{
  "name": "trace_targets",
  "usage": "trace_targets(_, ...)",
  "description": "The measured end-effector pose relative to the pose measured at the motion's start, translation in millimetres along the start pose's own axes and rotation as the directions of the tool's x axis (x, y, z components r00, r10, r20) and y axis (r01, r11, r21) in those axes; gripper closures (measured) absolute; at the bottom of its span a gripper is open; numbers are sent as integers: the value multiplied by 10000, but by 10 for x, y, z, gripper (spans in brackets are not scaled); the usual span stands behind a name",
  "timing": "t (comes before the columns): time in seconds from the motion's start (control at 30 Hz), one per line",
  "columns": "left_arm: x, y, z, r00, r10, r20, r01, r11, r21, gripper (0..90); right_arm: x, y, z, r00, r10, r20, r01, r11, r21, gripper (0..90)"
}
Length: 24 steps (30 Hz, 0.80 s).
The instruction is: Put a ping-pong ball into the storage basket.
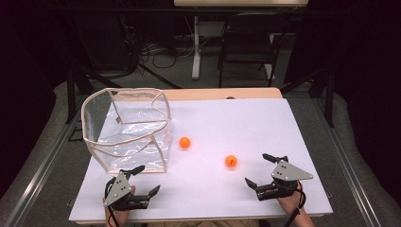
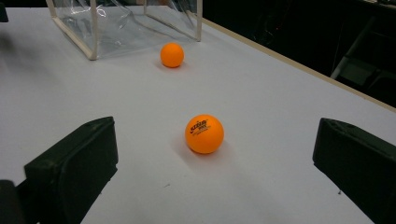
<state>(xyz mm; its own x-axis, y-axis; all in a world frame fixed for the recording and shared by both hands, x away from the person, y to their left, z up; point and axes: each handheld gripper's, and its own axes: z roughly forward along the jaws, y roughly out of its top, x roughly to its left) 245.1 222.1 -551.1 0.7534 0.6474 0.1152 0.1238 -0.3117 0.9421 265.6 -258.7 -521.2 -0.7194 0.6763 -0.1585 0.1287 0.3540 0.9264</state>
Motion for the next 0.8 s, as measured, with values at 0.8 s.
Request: trace_targets(0.8, -4, -6, -37, 9997, 59, -243, -59, 10000, 2, 157, -48, 281, 316, 9991, -190, -381, 223, 9959, 876, 0)
